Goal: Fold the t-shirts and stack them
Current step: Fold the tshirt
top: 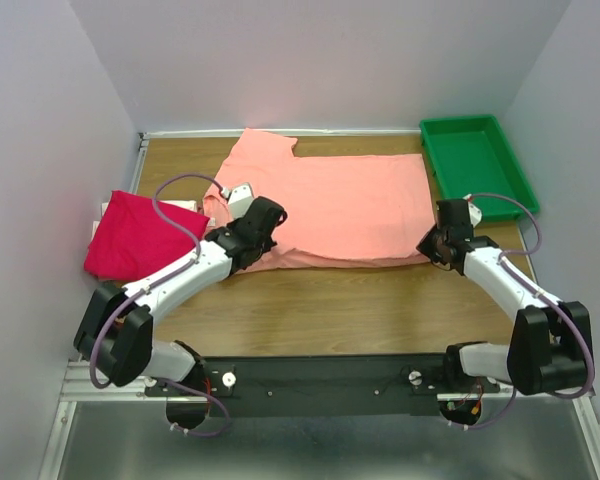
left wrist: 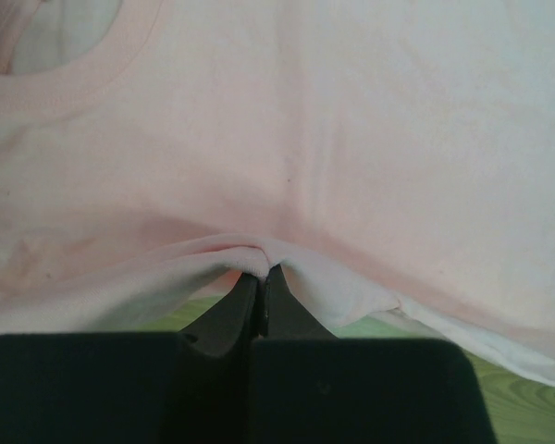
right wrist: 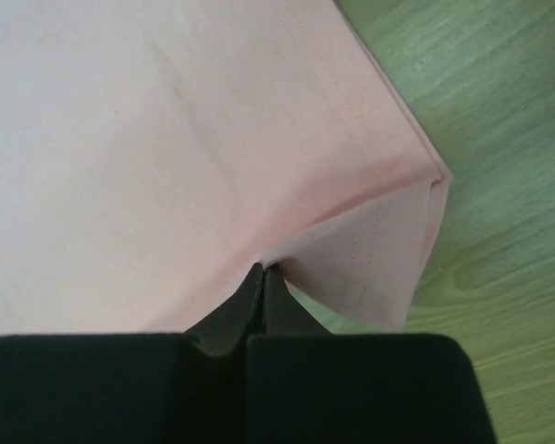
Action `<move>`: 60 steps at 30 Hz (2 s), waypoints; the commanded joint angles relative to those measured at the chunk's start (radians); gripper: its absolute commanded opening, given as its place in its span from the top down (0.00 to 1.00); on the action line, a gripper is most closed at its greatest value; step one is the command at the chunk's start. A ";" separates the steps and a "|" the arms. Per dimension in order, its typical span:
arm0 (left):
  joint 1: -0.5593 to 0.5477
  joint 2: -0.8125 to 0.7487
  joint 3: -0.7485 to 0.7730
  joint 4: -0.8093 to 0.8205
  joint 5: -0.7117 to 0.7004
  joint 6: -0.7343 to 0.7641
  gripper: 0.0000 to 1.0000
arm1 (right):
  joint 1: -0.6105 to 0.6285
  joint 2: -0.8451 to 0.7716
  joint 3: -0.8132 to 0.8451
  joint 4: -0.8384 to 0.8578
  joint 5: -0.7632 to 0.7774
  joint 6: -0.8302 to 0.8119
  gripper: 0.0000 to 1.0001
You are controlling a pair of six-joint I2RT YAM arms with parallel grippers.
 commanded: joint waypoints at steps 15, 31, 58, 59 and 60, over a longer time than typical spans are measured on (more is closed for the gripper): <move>0.136 0.287 0.227 0.150 0.018 0.237 1.00 | 0.001 0.264 0.230 -0.003 0.081 -0.071 1.00; 0.198 0.490 0.363 0.202 0.070 0.355 0.52 | 0.003 0.479 0.406 -0.003 0.165 -0.083 0.91; 0.228 0.556 0.317 0.376 0.377 0.415 0.02 | 0.006 0.237 0.228 0.052 -0.244 -0.188 0.00; 0.233 0.583 0.358 0.366 0.377 0.429 0.02 | 0.006 0.240 0.228 0.052 -0.241 -0.189 0.00; 0.239 0.638 0.445 0.350 0.366 0.438 0.02 | 0.006 0.243 0.230 0.052 -0.237 -0.188 0.00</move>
